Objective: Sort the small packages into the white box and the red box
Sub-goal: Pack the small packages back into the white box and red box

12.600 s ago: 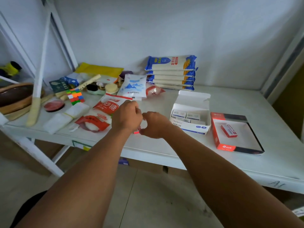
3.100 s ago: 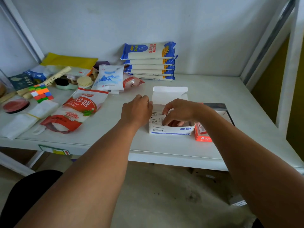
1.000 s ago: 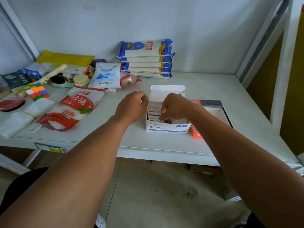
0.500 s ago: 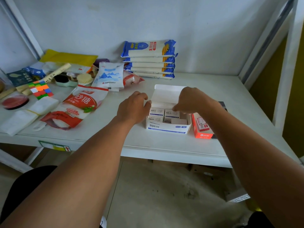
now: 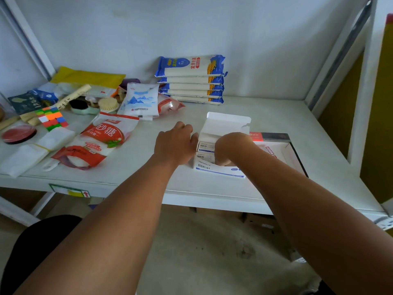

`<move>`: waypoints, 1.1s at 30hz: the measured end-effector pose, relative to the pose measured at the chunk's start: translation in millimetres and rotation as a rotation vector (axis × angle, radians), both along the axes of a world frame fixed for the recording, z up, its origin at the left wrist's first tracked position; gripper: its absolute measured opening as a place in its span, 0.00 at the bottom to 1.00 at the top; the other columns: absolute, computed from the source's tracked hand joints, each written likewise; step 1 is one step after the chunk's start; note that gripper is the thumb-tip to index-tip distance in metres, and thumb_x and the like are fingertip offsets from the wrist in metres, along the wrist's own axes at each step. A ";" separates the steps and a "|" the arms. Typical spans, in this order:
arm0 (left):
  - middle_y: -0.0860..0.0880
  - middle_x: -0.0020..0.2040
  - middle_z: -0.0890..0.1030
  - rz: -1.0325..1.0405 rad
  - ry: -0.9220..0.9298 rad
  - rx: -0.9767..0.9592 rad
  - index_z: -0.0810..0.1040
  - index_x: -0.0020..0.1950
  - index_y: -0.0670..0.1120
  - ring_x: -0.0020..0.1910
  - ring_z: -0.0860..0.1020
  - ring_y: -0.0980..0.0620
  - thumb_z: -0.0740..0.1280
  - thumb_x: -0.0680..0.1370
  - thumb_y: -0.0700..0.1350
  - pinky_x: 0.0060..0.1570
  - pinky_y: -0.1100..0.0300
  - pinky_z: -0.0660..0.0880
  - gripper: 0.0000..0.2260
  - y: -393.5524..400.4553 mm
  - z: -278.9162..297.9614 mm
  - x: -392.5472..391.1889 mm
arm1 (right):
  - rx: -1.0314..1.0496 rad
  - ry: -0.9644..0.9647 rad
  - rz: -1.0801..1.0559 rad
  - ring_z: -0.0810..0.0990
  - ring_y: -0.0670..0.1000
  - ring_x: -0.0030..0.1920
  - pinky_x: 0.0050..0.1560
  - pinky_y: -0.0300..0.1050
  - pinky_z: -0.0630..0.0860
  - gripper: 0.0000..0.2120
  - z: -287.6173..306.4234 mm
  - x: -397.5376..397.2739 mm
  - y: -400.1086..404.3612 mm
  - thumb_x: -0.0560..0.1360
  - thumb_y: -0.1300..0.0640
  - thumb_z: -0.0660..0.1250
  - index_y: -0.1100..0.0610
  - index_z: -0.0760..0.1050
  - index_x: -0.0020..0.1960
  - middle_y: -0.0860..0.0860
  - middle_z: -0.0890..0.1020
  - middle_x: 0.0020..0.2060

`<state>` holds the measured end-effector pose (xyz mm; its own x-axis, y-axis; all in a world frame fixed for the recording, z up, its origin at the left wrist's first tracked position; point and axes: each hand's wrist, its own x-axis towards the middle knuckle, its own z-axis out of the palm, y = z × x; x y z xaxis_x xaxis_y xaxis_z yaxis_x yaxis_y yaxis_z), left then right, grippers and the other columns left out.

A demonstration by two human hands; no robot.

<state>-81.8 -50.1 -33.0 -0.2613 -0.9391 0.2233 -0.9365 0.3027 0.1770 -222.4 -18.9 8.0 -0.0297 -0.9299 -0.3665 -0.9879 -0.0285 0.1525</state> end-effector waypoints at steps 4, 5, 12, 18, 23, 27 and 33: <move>0.47 0.65 0.75 -0.032 -0.084 -0.017 0.73 0.64 0.48 0.54 0.80 0.45 0.51 0.81 0.60 0.54 0.50 0.73 0.22 2.2 -1.2 -4.0 | -0.016 -0.012 -0.037 0.76 0.55 0.47 0.49 0.47 0.75 0.09 -2.5 0.2 -0.7 0.74 0.57 0.65 0.52 0.71 0.54 0.51 0.73 0.38; 0.47 0.65 0.75 -0.029 -0.088 -0.016 0.73 0.64 0.48 0.55 0.80 0.45 0.51 0.81 0.60 0.54 0.50 0.73 0.22 2.3 -1.7 -4.8 | -0.009 -0.009 -0.038 0.77 0.56 0.48 0.51 0.48 0.76 0.12 -3.5 0.1 -2.2 0.74 0.56 0.65 0.52 0.72 0.57 0.51 0.73 0.38; 0.47 0.64 0.75 -0.027 -0.114 -0.025 0.73 0.64 0.48 0.53 0.80 0.45 0.51 0.81 0.59 0.53 0.51 0.72 0.22 1.1 -1.9 -6.3 | -0.015 -0.020 -0.028 0.77 0.55 0.46 0.49 0.47 0.75 0.14 -11.0 -7.9 -8.6 0.71 0.53 0.69 0.52 0.73 0.55 0.50 0.74 0.38; 0.46 0.63 0.76 -0.012 -0.101 -0.027 0.74 0.63 0.48 0.53 0.79 0.45 0.50 0.81 0.59 0.53 0.51 0.72 0.22 1.6 -6.1 -6.1 | -0.005 0.017 -0.008 0.78 0.55 0.46 0.51 0.48 0.77 0.11 -9.3 -10.6 -4.5 0.71 0.52 0.68 0.52 0.69 0.49 0.50 0.75 0.38; 0.47 0.63 0.75 -0.024 -0.128 -0.039 0.73 0.64 0.48 0.53 0.79 0.45 0.50 0.81 0.59 0.53 0.50 0.71 0.22 1.7 -2.7 -5.4 | 0.053 0.000 -0.005 0.77 0.55 0.47 0.56 0.49 0.77 0.14 -5.2 -6.6 -4.4 0.72 0.52 0.68 0.52 0.73 0.56 0.50 0.73 0.38; 0.47 0.64 0.75 -0.034 -0.149 -0.042 0.73 0.65 0.48 0.53 0.79 0.45 0.51 0.81 0.58 0.53 0.50 0.70 0.21 0.4 -1.7 -7.1 | 0.052 0.001 0.035 0.78 0.54 0.48 0.57 0.49 0.77 0.21 0.3 -11.1 -2.0 0.72 0.51 0.69 0.55 0.74 0.63 0.50 0.74 0.39; 0.47 0.63 0.75 -0.030 -0.116 -0.049 0.74 0.63 0.48 0.52 0.80 0.44 0.51 0.81 0.56 0.52 0.50 0.70 0.20 -2.5 -5.7 -11.9 | 0.011 0.005 0.079 0.74 0.53 0.48 0.47 0.43 0.70 0.24 22.4 -21.6 18.3 0.73 0.51 0.70 0.59 0.71 0.66 0.53 0.78 0.51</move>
